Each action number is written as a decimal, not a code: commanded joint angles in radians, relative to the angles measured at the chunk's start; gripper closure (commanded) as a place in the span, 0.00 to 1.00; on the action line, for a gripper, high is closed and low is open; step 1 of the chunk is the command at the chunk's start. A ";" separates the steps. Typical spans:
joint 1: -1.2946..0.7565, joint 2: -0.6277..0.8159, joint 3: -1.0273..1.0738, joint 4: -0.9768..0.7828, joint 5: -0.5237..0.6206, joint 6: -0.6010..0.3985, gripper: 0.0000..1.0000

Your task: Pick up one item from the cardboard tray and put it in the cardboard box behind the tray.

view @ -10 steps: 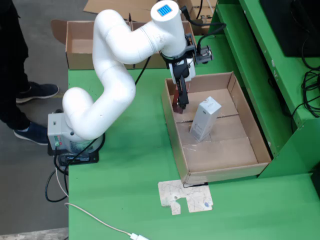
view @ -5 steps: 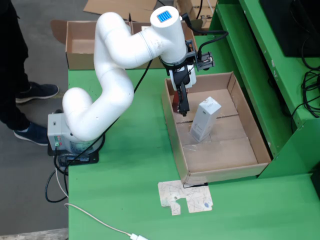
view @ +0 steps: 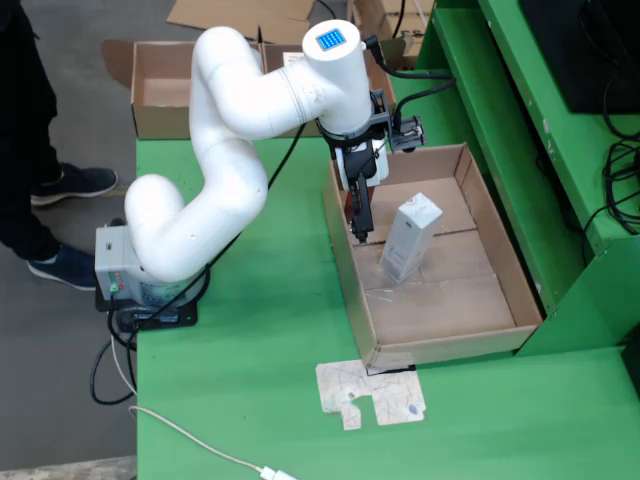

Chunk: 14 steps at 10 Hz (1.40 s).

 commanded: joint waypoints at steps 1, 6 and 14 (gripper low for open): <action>-0.036 0.054 -0.136 0.057 0.007 -0.024 0.00; -0.085 0.175 -0.683 0.508 -0.015 -0.072 0.00; -0.129 0.066 -0.683 0.708 -0.049 -0.150 0.00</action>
